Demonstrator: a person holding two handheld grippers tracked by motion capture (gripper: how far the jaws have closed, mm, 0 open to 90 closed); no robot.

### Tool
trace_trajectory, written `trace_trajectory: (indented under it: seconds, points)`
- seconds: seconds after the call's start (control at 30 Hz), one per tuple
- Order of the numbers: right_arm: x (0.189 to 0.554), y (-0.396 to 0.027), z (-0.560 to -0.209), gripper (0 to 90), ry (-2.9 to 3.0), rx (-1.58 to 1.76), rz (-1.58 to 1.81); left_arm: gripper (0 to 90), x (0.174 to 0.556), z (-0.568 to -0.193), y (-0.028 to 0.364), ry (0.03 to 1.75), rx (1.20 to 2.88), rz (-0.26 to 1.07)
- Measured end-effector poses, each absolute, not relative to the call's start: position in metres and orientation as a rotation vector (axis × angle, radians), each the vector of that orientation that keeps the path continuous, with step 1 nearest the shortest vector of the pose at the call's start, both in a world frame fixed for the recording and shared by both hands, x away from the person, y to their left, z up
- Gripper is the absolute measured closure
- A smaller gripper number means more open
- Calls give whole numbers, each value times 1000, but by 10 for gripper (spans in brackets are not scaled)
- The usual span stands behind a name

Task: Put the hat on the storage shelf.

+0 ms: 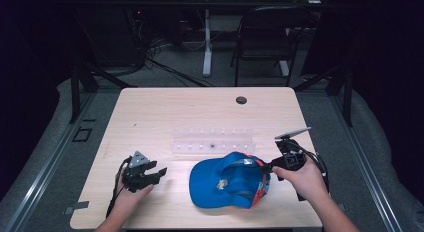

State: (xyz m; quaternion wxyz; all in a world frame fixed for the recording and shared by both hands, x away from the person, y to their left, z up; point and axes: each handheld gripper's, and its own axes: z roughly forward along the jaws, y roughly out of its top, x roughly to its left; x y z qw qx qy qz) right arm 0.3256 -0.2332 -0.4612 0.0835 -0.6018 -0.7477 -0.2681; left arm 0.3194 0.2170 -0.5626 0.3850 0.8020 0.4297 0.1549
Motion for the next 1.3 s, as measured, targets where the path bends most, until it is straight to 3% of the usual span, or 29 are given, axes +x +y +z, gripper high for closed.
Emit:
trace_trajectory:
  seconds: [1.3]
  points:
    - [357,-226,-391,783,-2236,-1919,-558,480,319,-563,215,1087,2047,394]
